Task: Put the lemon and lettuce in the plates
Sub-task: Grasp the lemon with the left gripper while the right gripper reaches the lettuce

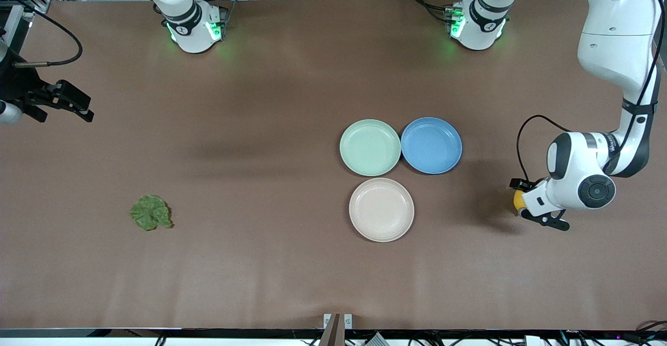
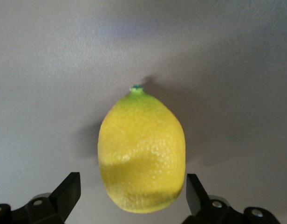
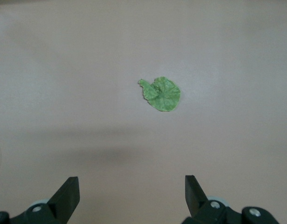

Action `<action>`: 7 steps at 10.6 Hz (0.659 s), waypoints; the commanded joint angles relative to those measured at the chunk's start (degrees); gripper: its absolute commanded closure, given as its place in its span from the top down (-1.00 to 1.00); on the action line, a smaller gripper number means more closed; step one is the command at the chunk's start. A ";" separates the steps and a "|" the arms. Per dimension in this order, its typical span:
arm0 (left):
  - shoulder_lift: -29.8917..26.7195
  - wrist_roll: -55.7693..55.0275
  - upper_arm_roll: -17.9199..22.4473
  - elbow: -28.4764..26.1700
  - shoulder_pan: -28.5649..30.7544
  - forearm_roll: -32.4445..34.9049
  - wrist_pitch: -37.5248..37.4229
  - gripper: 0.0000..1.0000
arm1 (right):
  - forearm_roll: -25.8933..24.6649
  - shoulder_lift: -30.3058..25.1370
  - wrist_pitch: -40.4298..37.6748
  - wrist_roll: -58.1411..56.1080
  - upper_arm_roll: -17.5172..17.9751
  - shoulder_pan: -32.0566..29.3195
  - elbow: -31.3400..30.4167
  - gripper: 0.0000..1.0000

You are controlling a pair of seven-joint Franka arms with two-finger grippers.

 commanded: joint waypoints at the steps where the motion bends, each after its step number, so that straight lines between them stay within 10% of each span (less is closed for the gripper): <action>1: 1.54 0.09 -0.14 2.02 -0.13 0.32 1.61 1.00 | -0.01 -0.07 -1.42 0.38 -0.01 0.09 0.17 1.00; 2: 1.89 0.09 -0.14 2.02 -0.13 0.23 2.32 1.00 | -0.01 0.54 -2.56 0.11 -0.01 0.09 -0.44 1.00; 3: 1.98 0.09 -0.14 2.02 -0.13 0.23 2.42 0.34 | -0.01 1.59 -2.40 -0.50 0.08 0.09 -1.58 1.00; 4: 1.98 0.09 -0.14 2.02 -0.13 0.23 2.42 -0.98 | -0.01 2.91 -1.79 -1.03 0.08 0.18 -2.37 1.00; 7: 0.93 -0.18 -0.49 2.72 0.13 -1.68 2.42 -1.00 | -0.01 6.95 3.11 -2.43 -0.01 -0.26 -6.22 1.00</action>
